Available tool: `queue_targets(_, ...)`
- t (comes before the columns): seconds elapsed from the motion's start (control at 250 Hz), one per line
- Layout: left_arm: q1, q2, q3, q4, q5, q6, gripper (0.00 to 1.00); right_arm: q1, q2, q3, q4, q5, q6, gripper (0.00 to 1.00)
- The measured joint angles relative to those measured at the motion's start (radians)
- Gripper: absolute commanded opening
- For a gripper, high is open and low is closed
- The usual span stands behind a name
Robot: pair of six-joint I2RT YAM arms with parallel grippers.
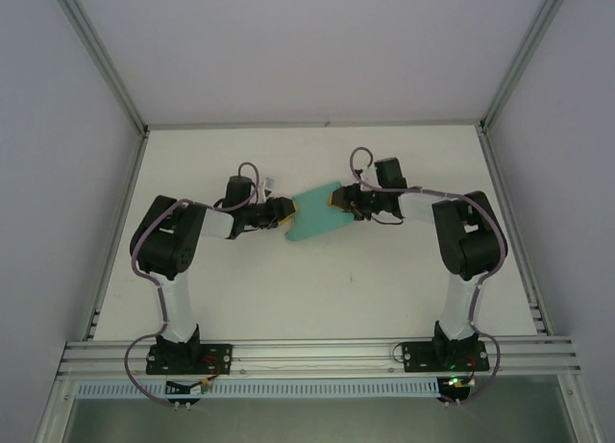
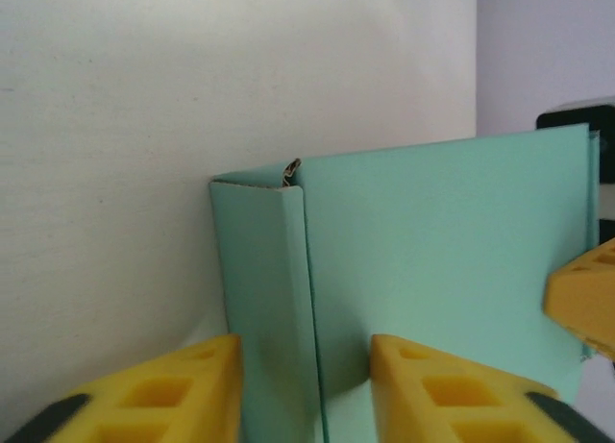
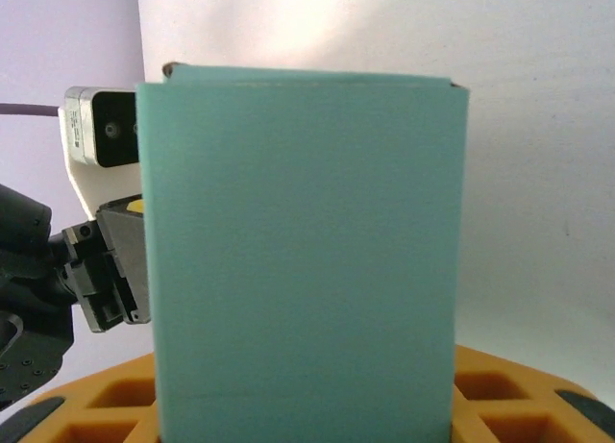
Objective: Assemble paper box
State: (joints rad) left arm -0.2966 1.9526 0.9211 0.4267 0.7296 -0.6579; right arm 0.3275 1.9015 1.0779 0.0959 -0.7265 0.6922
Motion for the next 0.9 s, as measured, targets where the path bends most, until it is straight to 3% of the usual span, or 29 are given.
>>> queue_targets(0.036, -0.005, -0.016, 0.007, -0.037, -0.015, 0.022, 0.67, 0.000, -0.016, -0.006, -0.007, 0.007, 0.000, 0.46)
queue_targets(0.084, -0.017, -0.050, 0.016, -0.088, -0.039, 0.063, 0.97, 0.000, -0.046, -0.018, -0.016, 0.021, 0.000, 0.46)
queue_targets(0.096, -0.021, -0.061, 0.018, -0.103, -0.048, 0.068, 1.00, 0.000, -0.053, -0.021, -0.018, 0.027, 0.000, 0.46)
queue_targets(0.307, -0.133, -0.379, 0.035, -0.262, -0.257, 0.314, 1.00, 0.000, -0.278, -0.054, -0.148, 0.168, 0.004, 0.47)
queue_targets(0.507, -0.400, -0.670, -0.015, -0.269, -0.532, 0.720, 1.00, -0.014, -0.478, -0.041, -0.377, 0.303, 0.069, 0.52)
queue_targets(0.635, -0.511, -0.720, -0.047, -0.285, -0.622, 0.932, 1.00, -0.063, -0.524, 0.010, -0.537, 0.305, 0.160, 0.52)
queue_targets(0.727, -0.554, -0.716, -0.050, -0.306, -0.674, 1.041, 1.00, -0.112, -0.537, 0.033, -0.608, 0.260, 0.224, 0.36)
queue_targets(0.898, -0.605, -0.663, -0.040, -0.317, -0.737, 1.183, 1.00, -0.174, -0.532, 0.039, -0.694, 0.140, 0.319, 0.38)
